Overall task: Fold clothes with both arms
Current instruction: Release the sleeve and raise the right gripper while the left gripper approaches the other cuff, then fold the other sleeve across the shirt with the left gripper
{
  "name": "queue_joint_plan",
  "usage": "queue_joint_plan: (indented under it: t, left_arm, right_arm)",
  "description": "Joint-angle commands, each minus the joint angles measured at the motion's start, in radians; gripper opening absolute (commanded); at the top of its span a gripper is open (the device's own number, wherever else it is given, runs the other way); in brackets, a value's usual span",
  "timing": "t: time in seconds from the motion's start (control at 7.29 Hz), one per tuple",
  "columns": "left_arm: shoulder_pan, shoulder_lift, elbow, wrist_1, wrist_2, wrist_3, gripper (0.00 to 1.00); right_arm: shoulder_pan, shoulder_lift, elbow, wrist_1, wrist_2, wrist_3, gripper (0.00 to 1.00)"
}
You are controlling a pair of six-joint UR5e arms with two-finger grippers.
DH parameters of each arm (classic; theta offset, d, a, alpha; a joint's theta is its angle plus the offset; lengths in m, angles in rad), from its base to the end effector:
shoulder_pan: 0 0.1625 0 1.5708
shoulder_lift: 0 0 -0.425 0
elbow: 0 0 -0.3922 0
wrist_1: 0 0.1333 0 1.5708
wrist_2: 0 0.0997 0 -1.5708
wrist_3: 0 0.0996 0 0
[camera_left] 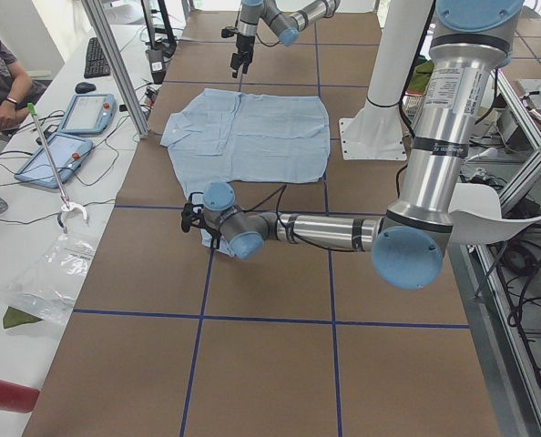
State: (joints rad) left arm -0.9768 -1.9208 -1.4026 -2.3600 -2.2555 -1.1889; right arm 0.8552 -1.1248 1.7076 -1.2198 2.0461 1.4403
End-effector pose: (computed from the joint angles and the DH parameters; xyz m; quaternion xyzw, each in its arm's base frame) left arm 0.3063 -0.5792 0.4521 0.0452 0.5285 -0.0944 0.8424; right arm -0.3545 -0.5415 0.3026 0.0218 -0.4849 0.2085 0.8491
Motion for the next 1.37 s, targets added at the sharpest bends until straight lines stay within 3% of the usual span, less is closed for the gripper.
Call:
queue_joint_plan:
  t: [0.0, 0.27, 0.55, 0.82, 0.96, 1.23]
  left_arm:
    - [0.131, -0.282, 0.017, 0.123, 0.025, -0.321, 0.00]
    - [0.203, -0.506, 0.144, 0.151, 0.150, -0.475, 0.00]
    - [0.236, -0.651, 0.281, 0.151, 0.219, -0.518, 0.00]
    - [0.283, -0.699, 0.319, 0.151, 0.282, -0.544, 0.00]
    - [0.314, -0.758, 0.388, 0.148, 0.345, -0.552, 0.00]
    - [0.342, -0.770, 0.399, 0.146, 0.375, -0.561, 0.00]
  right_arm:
    - [0.060, -0.070, 0.001, 0.005, 0.022, -0.134, 0.99]
    - [0.144, -0.186, 0.015, 0.008, 0.040, -0.355, 0.99]
    - [0.217, -0.254, 0.015, 0.006, 0.062, -0.498, 0.99]
    - [0.223, -0.274, 0.015, 0.008, 0.060, -0.503, 0.99]
    - [0.226, -0.277, 0.015, 0.008, 0.059, -0.505, 0.99]
    - [0.232, -0.294, 0.017, 0.013, 0.054, -0.520, 0.99]
